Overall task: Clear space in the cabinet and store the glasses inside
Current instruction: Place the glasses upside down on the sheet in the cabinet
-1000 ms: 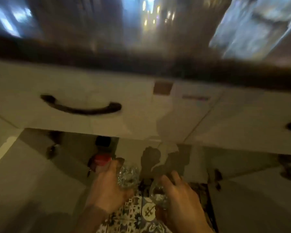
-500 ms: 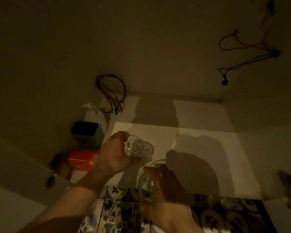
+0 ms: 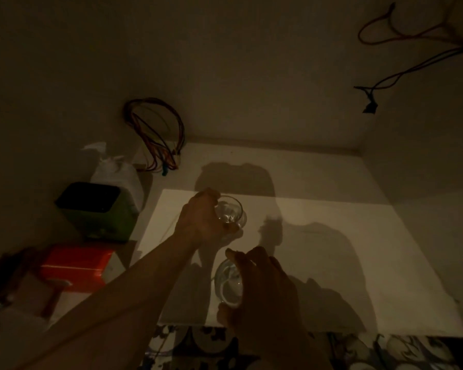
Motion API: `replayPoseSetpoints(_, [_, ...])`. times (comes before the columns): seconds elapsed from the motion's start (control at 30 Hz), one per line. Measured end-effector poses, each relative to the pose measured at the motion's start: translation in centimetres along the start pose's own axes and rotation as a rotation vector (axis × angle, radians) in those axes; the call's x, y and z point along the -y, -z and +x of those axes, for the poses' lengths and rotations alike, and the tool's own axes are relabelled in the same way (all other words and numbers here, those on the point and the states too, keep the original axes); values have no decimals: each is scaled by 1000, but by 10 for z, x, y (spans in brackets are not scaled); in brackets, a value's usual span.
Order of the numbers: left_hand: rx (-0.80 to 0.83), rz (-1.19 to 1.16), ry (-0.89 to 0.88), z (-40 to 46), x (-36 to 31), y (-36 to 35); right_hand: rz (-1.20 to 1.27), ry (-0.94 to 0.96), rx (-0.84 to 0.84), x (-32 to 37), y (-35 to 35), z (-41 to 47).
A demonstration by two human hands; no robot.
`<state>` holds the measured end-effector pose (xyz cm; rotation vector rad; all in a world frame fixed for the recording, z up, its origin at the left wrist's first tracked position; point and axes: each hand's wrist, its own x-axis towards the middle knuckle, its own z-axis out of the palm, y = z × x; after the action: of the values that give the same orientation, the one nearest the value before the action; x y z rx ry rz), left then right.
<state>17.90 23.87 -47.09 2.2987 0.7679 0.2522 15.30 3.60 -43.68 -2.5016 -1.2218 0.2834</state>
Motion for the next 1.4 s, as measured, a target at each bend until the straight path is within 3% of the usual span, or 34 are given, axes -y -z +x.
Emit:
replayPoseSetpoints(0.3, [26,-10,8,8,3,-8,-15,-34,67,-5,-14,8])
replayPoseSetpoints(0.47, [80,-15,7,7,6,1,19,-86,-27,0,-21,18])
replayPoseSetpoints(0.63, [-114,-119,37,-1,12,31,37,-92,-36,9,-21,34])
replayPoseSetpoints(1.0, [-122,42,-10,-28,24,56,49,-140,-75,20,-30,46])
replayPoseSetpoints(1.2, [-30,209,-77,-44,16,53,82,-153,-152,17,-19,36])
replayPoseSetpoints(1.4, [91,435,-97,-60,-4,45,-68,-194,-178,-2,18,29])
